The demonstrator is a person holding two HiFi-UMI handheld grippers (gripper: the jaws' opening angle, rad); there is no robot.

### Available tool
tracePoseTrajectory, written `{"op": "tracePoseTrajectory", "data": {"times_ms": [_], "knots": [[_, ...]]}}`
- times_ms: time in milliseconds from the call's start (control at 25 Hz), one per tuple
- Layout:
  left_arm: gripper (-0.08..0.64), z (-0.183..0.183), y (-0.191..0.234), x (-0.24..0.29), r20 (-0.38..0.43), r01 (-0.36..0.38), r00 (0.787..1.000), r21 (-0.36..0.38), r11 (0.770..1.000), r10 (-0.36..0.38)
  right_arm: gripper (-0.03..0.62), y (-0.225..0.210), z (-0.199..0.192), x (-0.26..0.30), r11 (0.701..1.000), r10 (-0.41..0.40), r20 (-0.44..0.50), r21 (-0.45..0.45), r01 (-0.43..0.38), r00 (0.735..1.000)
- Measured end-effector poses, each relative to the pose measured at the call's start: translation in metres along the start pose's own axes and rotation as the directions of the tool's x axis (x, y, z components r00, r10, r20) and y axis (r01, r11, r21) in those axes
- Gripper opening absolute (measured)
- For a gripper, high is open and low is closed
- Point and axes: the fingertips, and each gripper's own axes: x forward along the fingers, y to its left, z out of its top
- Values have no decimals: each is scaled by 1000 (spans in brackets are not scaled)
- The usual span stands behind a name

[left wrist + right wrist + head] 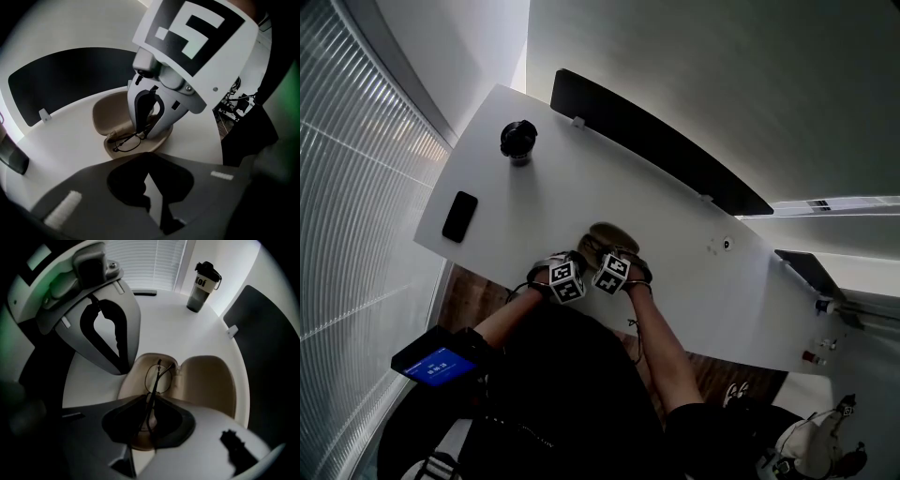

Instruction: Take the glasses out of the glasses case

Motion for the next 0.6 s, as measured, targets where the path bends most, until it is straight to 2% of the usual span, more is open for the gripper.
{"op": "tracePoseTrajectory", "data": {"times_ms": [240,320,400,600], "knots": [[8,0,1,0,-3,16,1000,8,1000,-16,54,-3,1,0,999,-22,-28,37,23,999],[8,-2,2,1,-19,14,1000,11,1000,-14,18,-7,2,-1,995,-53,-22,85,55,998],[8,-9,0,4,-54,15,998,19,1000,-14,9,-9,0,-4,988,-78,-15,131,79,997],[8,-15,0,5,-86,6,996,5,1000,-6,8,-16,-8,-30,970,-133,53,213,119,990]]}}
